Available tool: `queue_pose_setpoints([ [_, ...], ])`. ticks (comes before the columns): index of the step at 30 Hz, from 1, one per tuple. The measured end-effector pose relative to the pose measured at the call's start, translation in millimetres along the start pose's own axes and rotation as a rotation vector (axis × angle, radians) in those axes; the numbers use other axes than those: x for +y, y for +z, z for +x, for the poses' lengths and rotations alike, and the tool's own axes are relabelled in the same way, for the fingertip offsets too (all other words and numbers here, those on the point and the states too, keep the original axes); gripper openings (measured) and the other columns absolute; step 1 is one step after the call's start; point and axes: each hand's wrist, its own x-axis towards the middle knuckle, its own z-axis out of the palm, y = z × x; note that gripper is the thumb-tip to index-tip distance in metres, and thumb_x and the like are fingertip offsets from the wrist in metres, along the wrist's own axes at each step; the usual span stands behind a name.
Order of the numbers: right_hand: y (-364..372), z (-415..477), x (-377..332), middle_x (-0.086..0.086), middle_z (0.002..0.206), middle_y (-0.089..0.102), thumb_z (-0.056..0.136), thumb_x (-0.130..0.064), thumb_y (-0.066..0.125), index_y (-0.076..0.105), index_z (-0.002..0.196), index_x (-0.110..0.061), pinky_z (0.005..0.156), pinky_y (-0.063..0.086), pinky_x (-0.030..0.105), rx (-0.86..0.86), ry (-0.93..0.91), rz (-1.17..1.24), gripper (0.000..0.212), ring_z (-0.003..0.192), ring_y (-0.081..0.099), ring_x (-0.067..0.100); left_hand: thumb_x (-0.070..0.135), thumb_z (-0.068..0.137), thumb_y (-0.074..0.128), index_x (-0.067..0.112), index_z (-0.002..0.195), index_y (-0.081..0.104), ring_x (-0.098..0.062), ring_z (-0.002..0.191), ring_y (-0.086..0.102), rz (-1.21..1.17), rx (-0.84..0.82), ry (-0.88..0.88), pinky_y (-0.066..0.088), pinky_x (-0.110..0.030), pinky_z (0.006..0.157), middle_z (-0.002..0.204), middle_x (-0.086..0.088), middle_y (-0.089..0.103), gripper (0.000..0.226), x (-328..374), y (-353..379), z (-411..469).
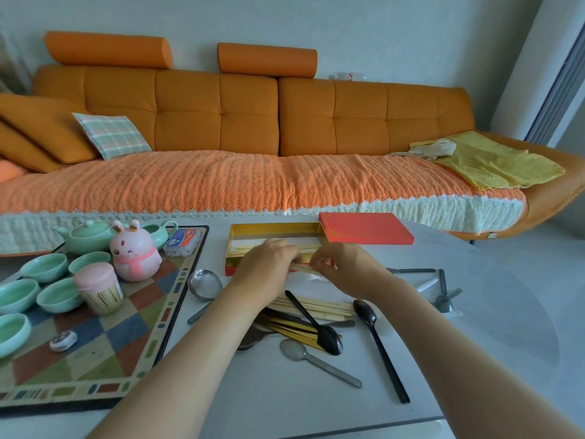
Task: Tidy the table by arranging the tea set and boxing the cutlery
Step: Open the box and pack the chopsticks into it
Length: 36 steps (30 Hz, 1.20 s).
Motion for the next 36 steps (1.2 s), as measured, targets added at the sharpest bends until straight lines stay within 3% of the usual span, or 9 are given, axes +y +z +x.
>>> queue_pose_setpoints([
  [3, -2.2, 2.7, 2.1, -0.012, 0.092, 0.065, 0.097, -0.027, 0.053, 0.068, 0.109, -0.027, 0.073, 0.055, 0.034, 0.023, 0.023, 0.022, 0.019, 0.081, 0.062, 0.011, 0.014, 0.099, 0.051, 0.017, 0.109, 0.067, -0.013, 0.103, 0.052, -0.03, 0.08, -0.078, 0.043, -0.027, 0.083, 0.105, 0.004, 0.062, 0.019, -20.1, -13.3, 0.3],
  [5, -0.9, 6.4, 5.2, -0.004, 0.104, 0.069, 0.098, -0.02, 0.05, 0.066, 0.117, -0.023, 0.079, 0.055, 0.038, 0.053, 0.039, 0.039, 0.025, 0.089, 0.065, 0.018, 0.015, 0.099, 0.051, 0.017, 0.108, 0.067, -0.013, 0.106, 0.053, -0.049, 0.129, -0.147, 0.038, -0.023, 0.084, 0.107, 0.005, 0.062, 0.018, -36.4, -20.0, -1.5],
  [7, 2.9, 12.6, 6.5, 0.001, 0.114, 0.068, 0.098, -0.012, 0.049, 0.068, 0.118, -0.017, 0.086, 0.052, 0.034, 0.129, 0.016, 0.034, 0.028, 0.098, 0.064, 0.021, 0.014, 0.099, 0.052, 0.017, 0.106, 0.068, -0.014, 0.107, 0.053, -0.032, 0.163, -0.192, 0.037, -0.023, 0.082, 0.107, 0.005, 0.064, 0.018, -50.3, -24.1, -4.1],
  [11, 14.0, 29.1, 1.3, 0.005, 0.111, 0.068, 0.098, -0.005, 0.05, 0.071, 0.114, -0.012, 0.086, 0.049, 0.03, 0.246, -0.037, 0.013, 0.028, 0.101, 0.062, 0.024, 0.016, 0.097, 0.056, 0.021, 0.105, 0.069, -0.016, 0.102, 0.057, 0.082, 0.165, -0.206, 0.04, -0.026, 0.073, 0.105, 0.007, 0.067, 0.016, -65.1, -25.3, -8.7],
  [15, 27.1, 43.9, 0.2, 0.005, 0.103, 0.07, 0.094, -0.001, 0.052, 0.074, 0.108, -0.015, 0.086, 0.05, 0.045, 0.3, -0.039, -0.043, 0.029, 0.096, 0.061, 0.03, 0.014, 0.095, 0.057, 0.018, 0.119, 0.066, -0.019, 0.112, 0.053, 0.147, 0.099, -0.134, 0.046, -0.035, 0.089, 0.118, 0.004, 0.062, 0.025, -69.6, -20.6, -12.2],
  [22, 40.9, 55.2, -4.8, -0.002, 0.105, 0.068, 0.096, -0.001, 0.045, 0.071, 0.111, -0.022, 0.093, 0.047, 0.046, 0.176, 0.041, -0.009, 0.037, 0.1, 0.06, 0.021, 0.036, 0.099, 0.049, 0.024, 0.143, 0.046, -0.019, 0.128, 0.047, 0.147, -0.238, -0.138, 0.035, -0.036, 0.107, 0.142, 0.004, 0.052, 0.046, -68.8, -10.0, -14.5],
  [27, 33.1, 46.8, -5.7, -0.003, 0.114, 0.069, 0.093, -0.013, 0.044, 0.073, 0.109, -0.021, 0.096, 0.048, 0.042, 0.121, 0.003, 0.041, 0.034, 0.106, 0.06, 0.017, 0.039, 0.098, 0.048, 0.025, 0.14, 0.048, -0.019, 0.127, 0.047, 0.186, -0.243, -0.141, 0.029, -0.037, 0.107, 0.139, 0.005, 0.055, 0.044, -67.2, -10.1, -9.4],
  [32, 25.1, 34.1, -7.2, -0.003, 0.128, 0.064, 0.094, -0.017, 0.044, 0.066, 0.126, -0.02, 0.099, 0.046, 0.033, -0.039, -0.018, -0.012, 0.039, 0.115, 0.057, 0.018, 0.039, 0.098, 0.048, 0.026, 0.145, 0.041, -0.018, 0.129, 0.046, 0.154, -0.26, -0.145, 0.024, -0.036, 0.11, 0.143, 0.004, 0.052, 0.049, -59.9, -9.9, -8.9],
  [36, 24.8, 29.3, -2.2, -0.004, 0.125, 0.064, 0.087, -0.02, 0.047, 0.067, 0.121, -0.024, 0.103, 0.041, 0.044, 0.096, -0.115, -0.088, 0.04, 0.12, 0.053, 0.02, 0.039, 0.098, 0.05, 0.022, 0.148, 0.036, -0.018, 0.139, 0.031, 0.152, -0.218, -0.12, 0.024, -0.038, 0.113, 0.15, 0.004, 0.04, 0.055, -55.2, -11.5, -9.3],
])
